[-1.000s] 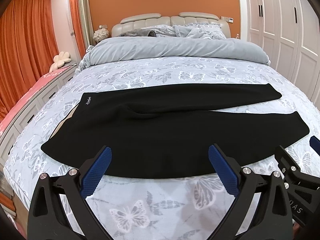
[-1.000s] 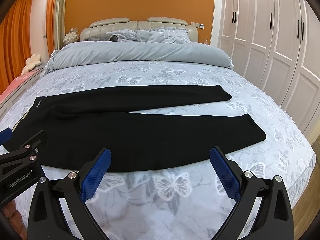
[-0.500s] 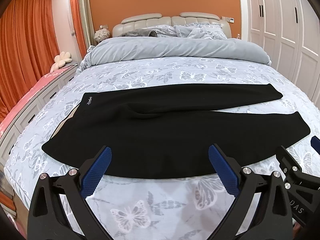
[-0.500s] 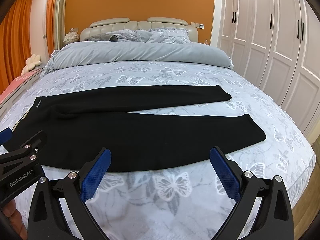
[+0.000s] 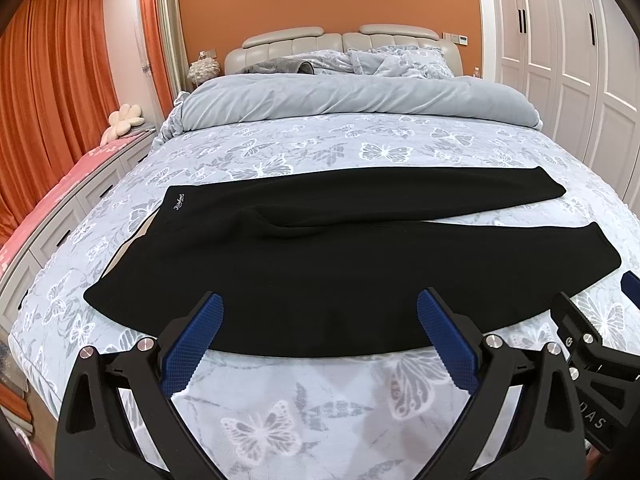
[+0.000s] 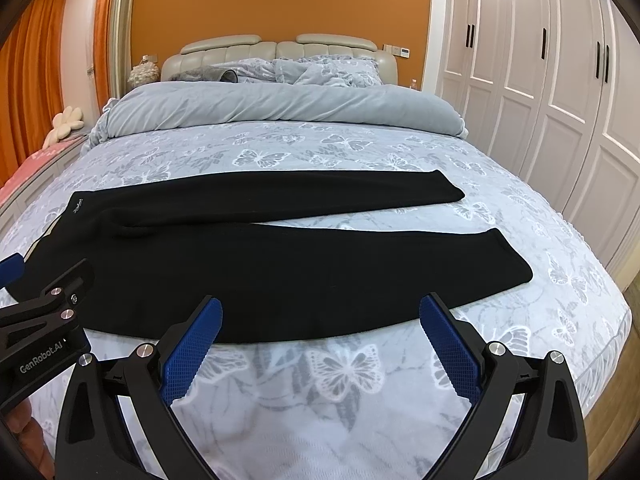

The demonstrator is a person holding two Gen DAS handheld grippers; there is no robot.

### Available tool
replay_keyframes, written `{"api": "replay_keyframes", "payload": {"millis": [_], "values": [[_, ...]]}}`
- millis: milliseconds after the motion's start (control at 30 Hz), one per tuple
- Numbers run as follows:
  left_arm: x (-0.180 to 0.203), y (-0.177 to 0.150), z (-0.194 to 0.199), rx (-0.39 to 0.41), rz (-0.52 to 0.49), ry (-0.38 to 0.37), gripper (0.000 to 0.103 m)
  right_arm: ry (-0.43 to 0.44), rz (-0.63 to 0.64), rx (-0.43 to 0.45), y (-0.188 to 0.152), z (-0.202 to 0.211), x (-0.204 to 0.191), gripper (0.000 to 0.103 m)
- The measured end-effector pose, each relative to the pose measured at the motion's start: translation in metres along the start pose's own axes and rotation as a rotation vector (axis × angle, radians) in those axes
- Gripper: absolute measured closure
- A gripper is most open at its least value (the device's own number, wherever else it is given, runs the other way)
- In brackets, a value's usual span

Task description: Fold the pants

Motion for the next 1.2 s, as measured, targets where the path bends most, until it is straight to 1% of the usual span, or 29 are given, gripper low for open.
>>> {"api": "replay_keyframes", "payload": {"millis": [667,733,800,900,967,1033,1067,1133,1167,1200], "values": [[-0.003,-0.001,-0.001,-0.005,0.002,-0.001,0.007,0.006,0.003,-0.005,-0.001,-0.002,-0.002,0.005],[-0.005,-0.002,-0.001,-0.011,0.003,-0.004,0.007,0.03,0.009,-0.019,0.001,-0.005,-0.001,0.005],[-0.01,0.0,-0.002,-0.017,0.002,-0.025,0.006,0.072,0.011,-0.058,0.008,-0.013,0.007,0.006],[-0.016,0.008,-0.007,-0.017,-0.007,-0.057,0.005,0.181,-0.017,-0.108,0.037,-0.03,0.04,0.006],[-0.028,0.019,-0.017,-0.041,0.005,-0.115,0.005,0.205,-0.023,-0.15,0.062,-0.056,0.072,0.006],[-0.042,0.032,-0.031,-0.065,0.018,-0.142,0.005,0.223,-0.037,-0.18,0.09,-0.094,0.113,0.006],[-0.05,0.04,-0.039,-0.065,0.021,-0.137,0.005,0.218,-0.057,-0.196,0.107,-0.12,0.138,0.006],[-0.064,0.054,-0.056,-0.06,0.023,-0.088,0.005,0.216,-0.109,-0.216,0.13,-0.161,0.176,0.006],[-0.07,0.06,-0.064,-0.06,0.024,-0.071,0.005,0.201,-0.131,-0.217,0.139,-0.179,0.192,0.006],[-0.082,0.071,-0.081,-0.074,0.038,-0.061,0.005,0.175,-0.159,-0.21,0.151,-0.201,0.211,0.006]]}}
Point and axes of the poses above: each gripper's, at about its wrist camera, not at the fingertips, and z roughly against the way its jaws point, x to its right, y to its top, the point moved 5 cm from there along -z, roughly the way its jaws point, and after that the axes turned 4 degrees about -x, right-handed, at the moved point
